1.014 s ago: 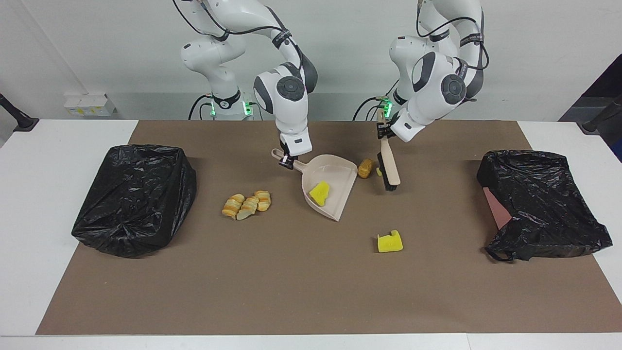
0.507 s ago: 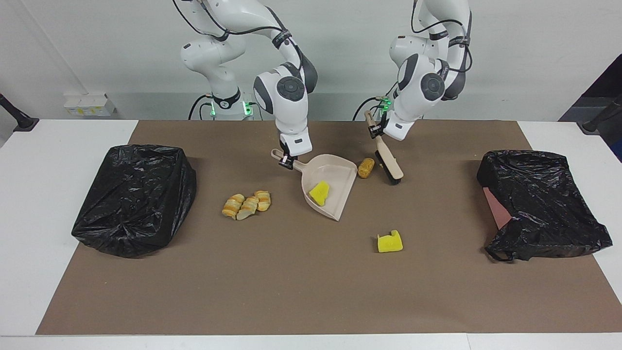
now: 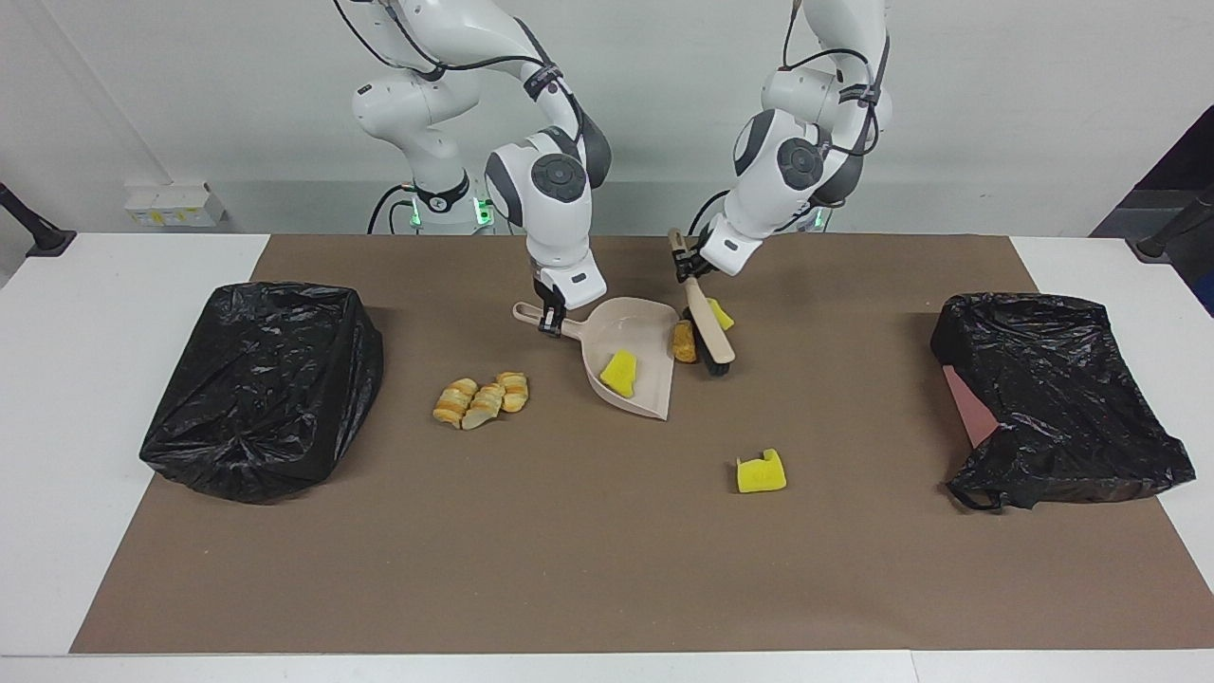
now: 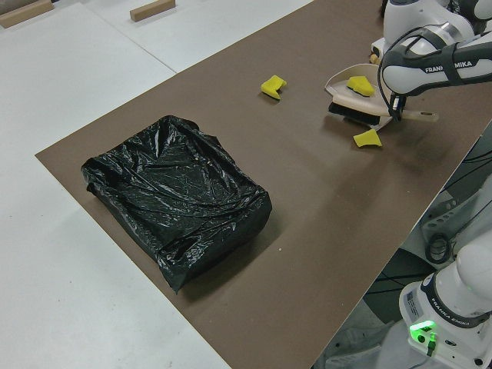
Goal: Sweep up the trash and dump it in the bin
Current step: 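Sweep the sponges into the dustpan with the left gripper's brush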
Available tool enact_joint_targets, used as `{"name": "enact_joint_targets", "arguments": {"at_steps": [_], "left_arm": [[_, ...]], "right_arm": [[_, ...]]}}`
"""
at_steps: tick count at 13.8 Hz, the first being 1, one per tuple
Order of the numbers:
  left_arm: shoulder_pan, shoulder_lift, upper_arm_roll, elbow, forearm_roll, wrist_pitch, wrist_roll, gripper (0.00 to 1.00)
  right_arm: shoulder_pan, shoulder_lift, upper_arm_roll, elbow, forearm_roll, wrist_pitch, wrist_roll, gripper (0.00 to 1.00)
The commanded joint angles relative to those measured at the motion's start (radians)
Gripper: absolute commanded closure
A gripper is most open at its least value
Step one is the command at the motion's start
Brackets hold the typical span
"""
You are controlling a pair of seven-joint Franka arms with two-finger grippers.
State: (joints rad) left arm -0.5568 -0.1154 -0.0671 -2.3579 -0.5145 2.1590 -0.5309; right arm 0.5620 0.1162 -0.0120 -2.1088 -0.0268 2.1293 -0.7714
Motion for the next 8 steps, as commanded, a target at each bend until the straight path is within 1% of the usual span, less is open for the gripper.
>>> {"name": "enact_joint_targets", "arguments": {"at_steps": [1,2,4,6,8], "left_arm": [[-0.043,0.039,0.004,0.070,-0.045,0.024,0.025,1.00],[-0.037,0.048,0.007,0.110,-0.045,0.012,0.019,1.00],[-0.012,0.054,0.016,0.147,-0.026,-0.004,0.017,1.00],[0.046,0.063,0.016,0.189,0.049,-0.030,0.025,1.00],[0.102,0.118,0.016,0.264,0.125,-0.070,0.031,1.00]], "right_arm": [[-0.007,-0.007,0.004,-0.013,-0.015,0.000,-0.023,1.00],[-0.005,-0.007,0.004,-0.013,-0.015,0.000,-0.023,1.00],[-0.005,-0.007,0.004,-0.013,-0.015,0.000,-0.013,1.00],[-0.005,-0.007,0.004,-0.013,-0.015,0.000,-0.012,1.00],[-0.005,-0.007,0.004,-0.013,-0.015,0.000,-0.003,1.00]]}}
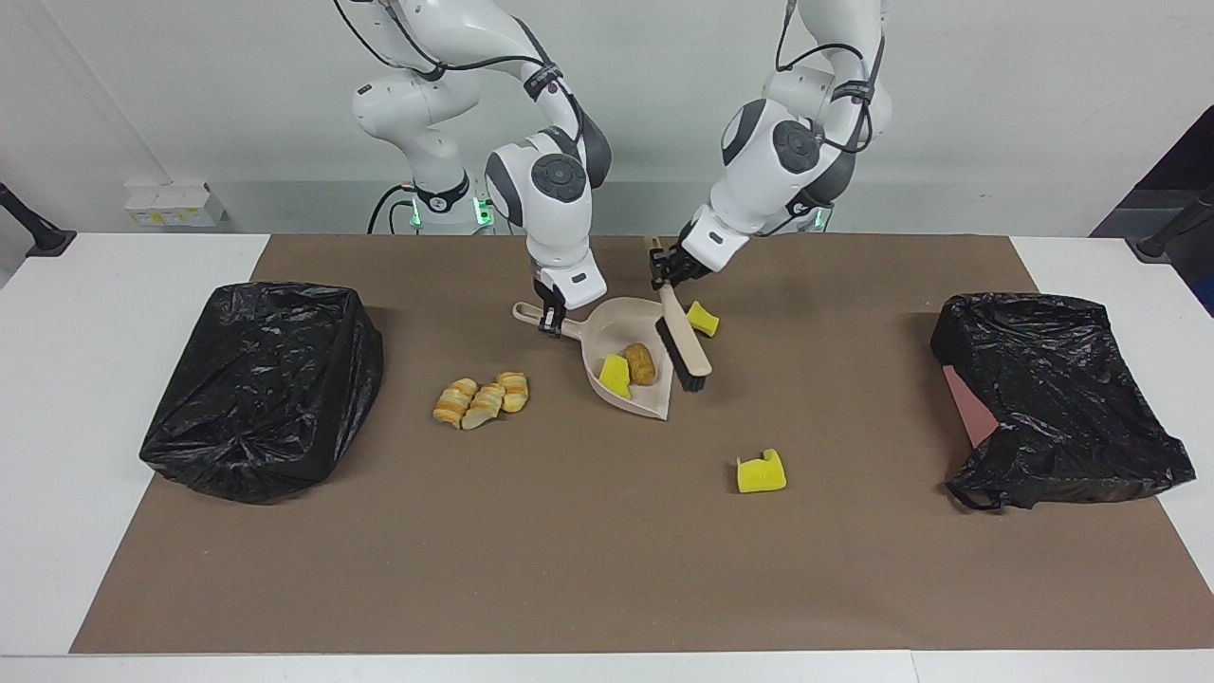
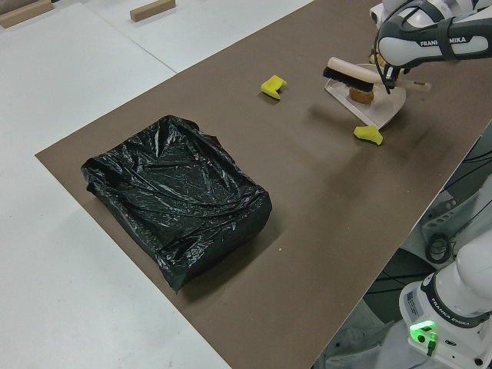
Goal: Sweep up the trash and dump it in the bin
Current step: 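Sweep the sponges into the dustpan with the left gripper's brush, then reach the brush farther out and sweep the yellow sponge toward the dustpan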
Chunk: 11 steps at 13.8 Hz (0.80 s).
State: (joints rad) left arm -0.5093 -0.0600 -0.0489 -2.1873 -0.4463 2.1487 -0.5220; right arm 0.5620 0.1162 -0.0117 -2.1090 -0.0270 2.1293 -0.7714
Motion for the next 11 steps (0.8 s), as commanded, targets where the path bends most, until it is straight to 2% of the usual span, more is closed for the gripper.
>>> {"name": "enact_joint_targets", "arguments": {"at_steps": [1,3,5,7,8,11], "left_arm": [[0.093,0.083,-0.002,0.116,0.087,-0.065,0.040,1.00],[0.141,0.101,0.000,0.127,0.112,-0.037,0.112,1.00],[0.189,0.150,0.000,0.168,0.168,-0.020,0.183,1.00],[0.198,0.262,-0.002,0.303,0.320,-0.070,0.201,1.00],[0.210,0.305,0.000,0.349,0.355,-0.091,0.213,1.00],[0.277,0.360,0.000,0.423,0.420,-0.075,0.385,1.00]], "right_arm": [[-0.005,-0.010,0.006,-0.012,-0.014,-0.005,0.038,1.00],[0.007,-0.015,0.007,-0.011,-0.014,-0.026,0.131,1.00],[0.006,-0.012,0.006,-0.011,-0.016,-0.020,0.078,1.00],[0.006,-0.012,0.007,-0.012,-0.014,-0.017,0.076,1.00],[0.006,-0.013,0.007,-0.012,-0.014,-0.019,0.087,1.00],[0.002,-0.007,0.006,-0.009,-0.033,-0.006,0.002,1.00]]}}
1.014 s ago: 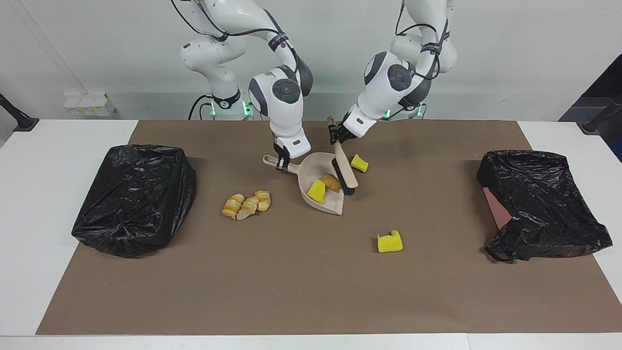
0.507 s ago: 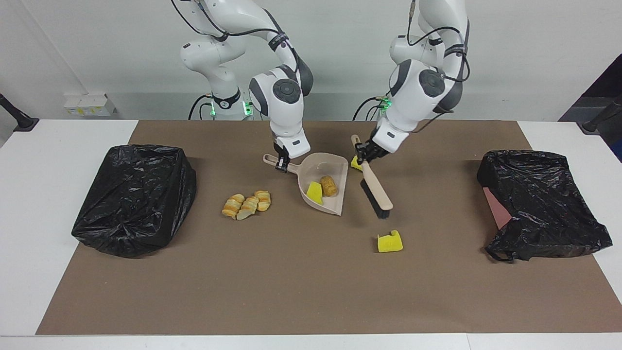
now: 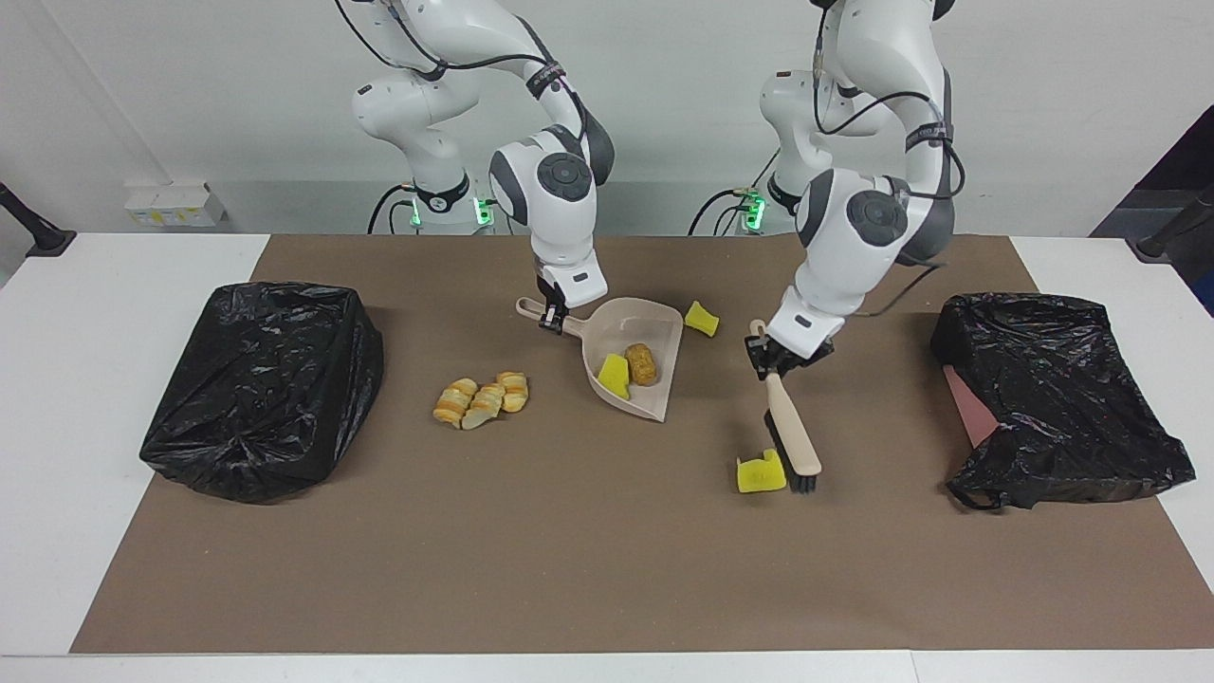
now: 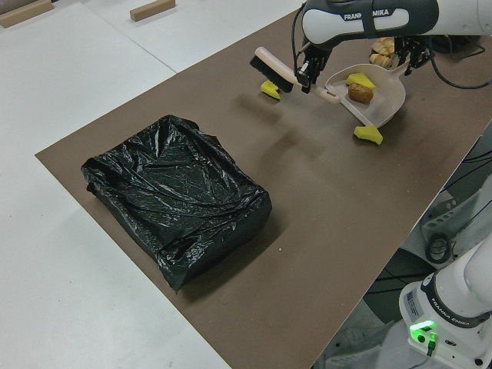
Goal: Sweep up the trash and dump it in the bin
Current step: 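Reach the brush farther out and sweep the yellow sponge toward the dustpan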
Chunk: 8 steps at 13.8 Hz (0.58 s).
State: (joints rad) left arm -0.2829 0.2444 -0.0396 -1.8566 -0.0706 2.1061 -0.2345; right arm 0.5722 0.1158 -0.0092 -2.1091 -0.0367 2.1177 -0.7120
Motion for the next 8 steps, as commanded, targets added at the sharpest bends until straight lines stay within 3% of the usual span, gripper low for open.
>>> {"name": "enact_joint_targets", "arguments": {"at_steps": [1,4,6,8], "left_arm": [[0.060,0.084,-0.009,0.120,0.063,-0.029,0.130,1.00],[0.053,0.168,-0.009,0.206,0.155,-0.040,0.144,1.00],[0.045,0.185,-0.016,0.198,0.242,-0.055,0.182,1.00],[0.024,0.177,-0.017,0.214,0.276,-0.189,0.304,1.00]], "right_arm": [[-0.009,-0.007,0.003,-0.009,-0.023,0.002,-0.064,1.00],[-0.003,-0.012,0.005,-0.009,-0.019,-0.012,0.044,1.00],[0.024,-0.021,0.005,-0.009,-0.017,-0.028,0.199,1.00],[0.029,-0.021,0.005,-0.009,-0.017,-0.044,0.224,1.00]]}}
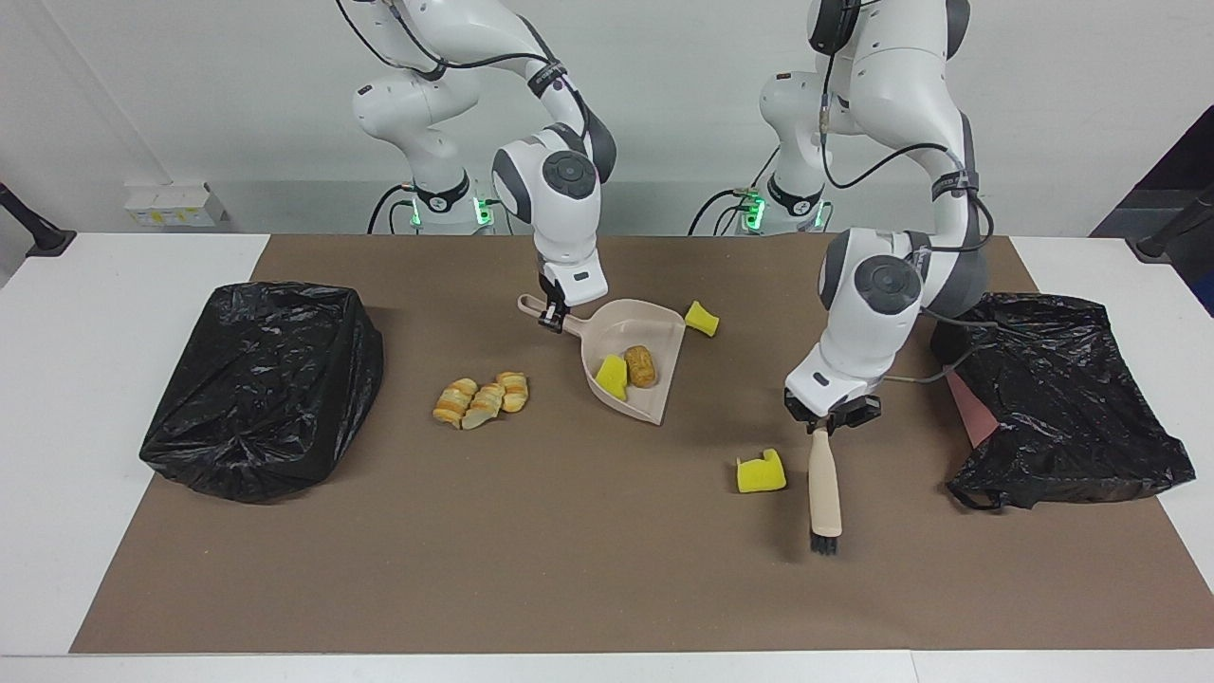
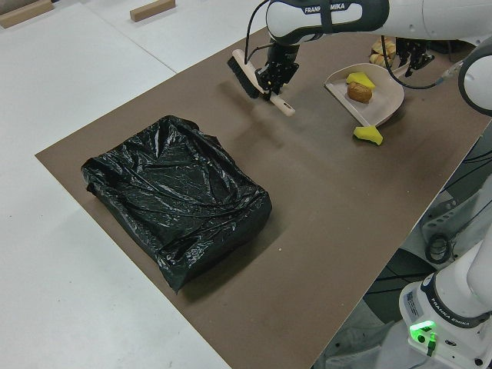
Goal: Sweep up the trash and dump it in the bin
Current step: 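Reach the brush farther out and sweep the yellow sponge toward the dustpan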
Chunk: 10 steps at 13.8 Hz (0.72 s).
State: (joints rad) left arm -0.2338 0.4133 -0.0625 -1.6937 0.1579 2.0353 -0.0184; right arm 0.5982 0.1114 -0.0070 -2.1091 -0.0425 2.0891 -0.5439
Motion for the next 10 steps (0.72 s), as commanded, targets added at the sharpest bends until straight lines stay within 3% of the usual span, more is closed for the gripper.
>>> {"name": "enact_joint_targets", "arguments": {"at_steps": [1,7,10], "left_arm": [[-0.030,0.004,0.004,0.052,0.069,-0.165,0.142,1.00],[-0.091,-0.077,-0.005,-0.070,0.052,-0.287,0.255,1.00],[-0.127,-0.133,-0.003,-0.141,-0.046,-0.283,0.242,1.00]], "right_arm": [[0.005,-0.018,0.002,-0.009,-0.011,-0.015,0.056,1.00],[0.006,-0.021,0.004,-0.009,-0.011,-0.017,0.071,1.00],[0.008,-0.021,0.004,-0.011,-0.011,-0.017,0.074,1.00]]}}
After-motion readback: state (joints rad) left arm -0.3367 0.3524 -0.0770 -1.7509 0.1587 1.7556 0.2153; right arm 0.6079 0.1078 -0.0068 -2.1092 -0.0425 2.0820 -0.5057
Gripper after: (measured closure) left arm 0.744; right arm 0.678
